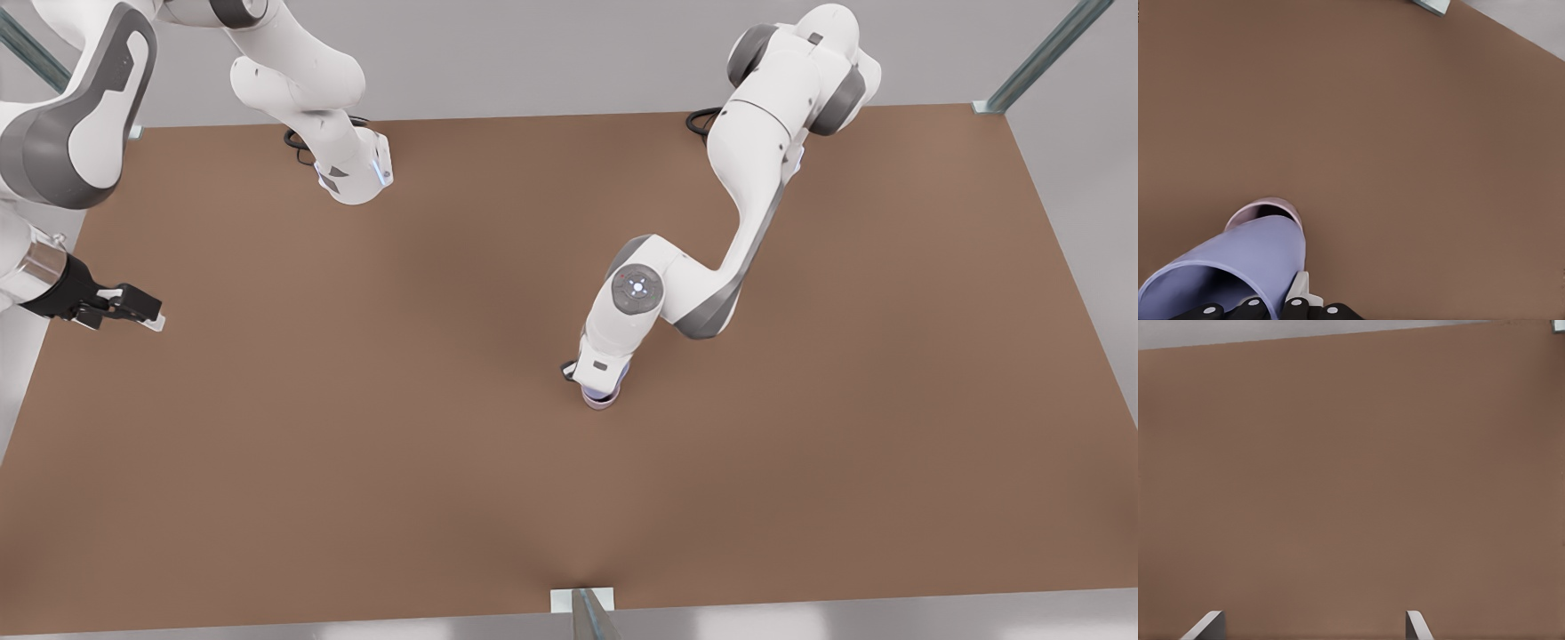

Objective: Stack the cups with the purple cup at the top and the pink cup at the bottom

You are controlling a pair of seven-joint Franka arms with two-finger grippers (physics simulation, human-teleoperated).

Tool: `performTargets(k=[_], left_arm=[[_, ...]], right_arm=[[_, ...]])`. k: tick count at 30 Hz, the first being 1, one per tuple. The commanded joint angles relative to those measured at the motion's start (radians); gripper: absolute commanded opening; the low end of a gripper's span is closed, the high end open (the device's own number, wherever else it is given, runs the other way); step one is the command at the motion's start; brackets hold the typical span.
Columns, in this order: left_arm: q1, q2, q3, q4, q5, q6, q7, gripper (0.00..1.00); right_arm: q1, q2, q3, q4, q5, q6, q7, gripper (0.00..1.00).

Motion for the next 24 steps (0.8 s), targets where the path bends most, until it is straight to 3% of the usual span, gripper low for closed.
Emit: performTargets(k=[1,24], left_arm=[[0.000,0.000,0.000,-0.004,0.000,0.014,-0.182,0.21],[-0.006,0.017,0.010,-0.010,0.016,0.006,-0.181,0.21]], right_arm=[[0.003,0.000,0.000,0.001,-0.001,0.000,-0.018,1.00],[0.002,0.014,0.000,0.002,0.003,0.004,-0.017,1.00]])
